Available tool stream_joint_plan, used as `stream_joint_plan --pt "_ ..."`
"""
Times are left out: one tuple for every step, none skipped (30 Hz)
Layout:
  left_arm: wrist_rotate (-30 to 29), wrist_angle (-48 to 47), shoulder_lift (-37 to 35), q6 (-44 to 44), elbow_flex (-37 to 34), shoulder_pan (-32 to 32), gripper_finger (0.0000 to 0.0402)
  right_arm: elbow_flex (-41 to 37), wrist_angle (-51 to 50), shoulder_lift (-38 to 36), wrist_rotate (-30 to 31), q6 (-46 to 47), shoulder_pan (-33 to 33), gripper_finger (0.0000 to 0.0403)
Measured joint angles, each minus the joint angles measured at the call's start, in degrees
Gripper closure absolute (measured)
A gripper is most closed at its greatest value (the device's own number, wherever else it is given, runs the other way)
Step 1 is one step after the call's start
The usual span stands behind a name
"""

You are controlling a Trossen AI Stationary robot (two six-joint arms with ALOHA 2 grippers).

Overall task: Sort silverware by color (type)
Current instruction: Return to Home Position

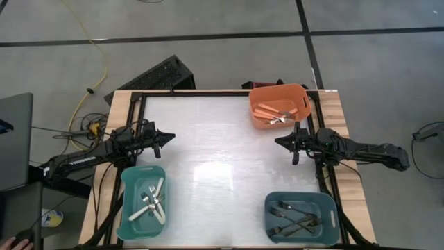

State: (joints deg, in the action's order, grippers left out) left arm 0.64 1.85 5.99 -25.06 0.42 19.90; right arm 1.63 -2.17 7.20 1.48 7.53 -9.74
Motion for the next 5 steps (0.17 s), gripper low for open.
stream_joint_plan --pt "0.0 0.0 0.0 0.0 0.0 0.0 0.0402 0.0 0.0 0.0 0.0 0.0 0.0 0.0352" --pt "0.0 0.0 0.0 0.0 0.0 0.0 0.0402 0.0 0.0 0.0 0.0 0.0 0.0 0.0352" --pt "0.0 0.0 0.0 0.0 0.0 0.0 0.0402 0.0 0.0 0.0 0.0 0.0 0.0 0.0352" --pt "0.0 0.0 0.0 0.0 0.0 0.0 0.0402 0.0 0.0 0.0 0.0 0.0 0.0 0.0352" --pt "0.0 0.0 0.0 0.0 0.0 0.0 0.0402 0.0 0.0 0.0 0.0 0.0 0.0 0.0352"
